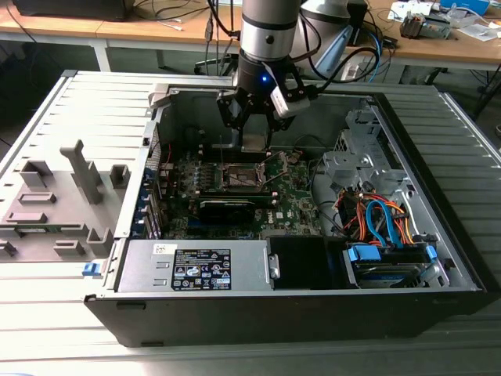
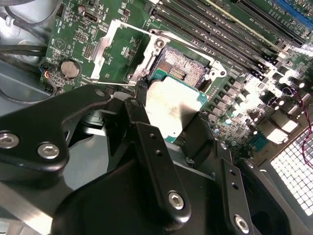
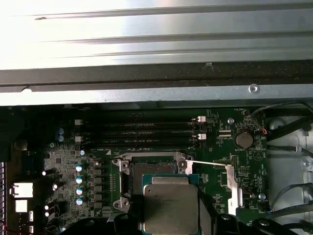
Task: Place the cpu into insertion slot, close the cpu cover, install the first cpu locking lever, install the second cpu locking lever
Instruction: 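Place the cpu into insertion slot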
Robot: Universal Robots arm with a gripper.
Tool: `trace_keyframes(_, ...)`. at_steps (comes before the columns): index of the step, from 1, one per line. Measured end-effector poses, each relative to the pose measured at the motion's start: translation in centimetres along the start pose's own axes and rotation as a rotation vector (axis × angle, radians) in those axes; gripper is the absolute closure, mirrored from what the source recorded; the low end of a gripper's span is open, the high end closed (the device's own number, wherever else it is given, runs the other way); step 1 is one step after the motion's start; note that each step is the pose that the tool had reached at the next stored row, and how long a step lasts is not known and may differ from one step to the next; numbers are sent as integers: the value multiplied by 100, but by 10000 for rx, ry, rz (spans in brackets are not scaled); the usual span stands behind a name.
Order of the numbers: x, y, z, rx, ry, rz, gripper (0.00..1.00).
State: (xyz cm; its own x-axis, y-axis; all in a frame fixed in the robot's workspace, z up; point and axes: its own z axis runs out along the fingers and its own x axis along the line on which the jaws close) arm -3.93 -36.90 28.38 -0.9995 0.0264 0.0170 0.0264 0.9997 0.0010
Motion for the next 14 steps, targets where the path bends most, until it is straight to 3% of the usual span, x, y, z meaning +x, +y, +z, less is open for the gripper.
trace_keyframes(14, 1, -29, 30, 7, 1, 0, 45)
